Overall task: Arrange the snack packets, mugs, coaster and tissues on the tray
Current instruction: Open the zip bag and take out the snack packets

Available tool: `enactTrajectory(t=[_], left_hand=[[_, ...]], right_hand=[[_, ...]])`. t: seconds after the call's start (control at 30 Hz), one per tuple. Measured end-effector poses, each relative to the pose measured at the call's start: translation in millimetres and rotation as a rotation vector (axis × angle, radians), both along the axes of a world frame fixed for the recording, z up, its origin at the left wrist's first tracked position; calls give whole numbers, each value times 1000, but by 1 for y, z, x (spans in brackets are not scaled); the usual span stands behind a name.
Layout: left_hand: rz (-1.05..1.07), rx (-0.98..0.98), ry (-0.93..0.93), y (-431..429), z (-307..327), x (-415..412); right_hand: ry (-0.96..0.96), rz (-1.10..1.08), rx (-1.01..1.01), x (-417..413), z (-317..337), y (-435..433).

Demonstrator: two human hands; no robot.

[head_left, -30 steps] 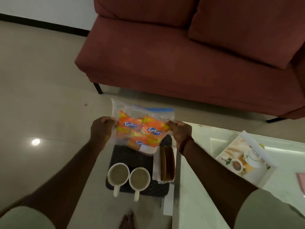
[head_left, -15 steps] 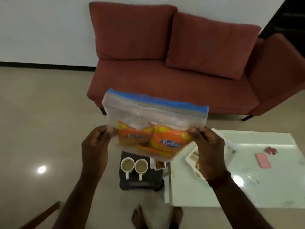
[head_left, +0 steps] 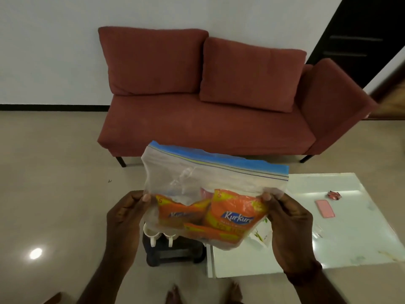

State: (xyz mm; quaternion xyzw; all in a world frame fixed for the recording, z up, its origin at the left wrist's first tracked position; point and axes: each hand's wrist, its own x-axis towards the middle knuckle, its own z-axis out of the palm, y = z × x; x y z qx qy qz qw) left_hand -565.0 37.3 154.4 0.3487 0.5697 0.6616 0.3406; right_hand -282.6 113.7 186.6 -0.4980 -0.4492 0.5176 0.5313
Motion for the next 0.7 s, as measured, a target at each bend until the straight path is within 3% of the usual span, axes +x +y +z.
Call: enactTrajectory(t=[0.27,0.43,0.7], left_hand=[[-321,-71,-47,76,63,63],[-284,-71,17,122,62,150],[-159,-116,-74,159,47,289]], right_hand=[[35,40,94,69,5,48],[24,88,53,159,-6,93],[-73,177,-28,301,-8,142]])
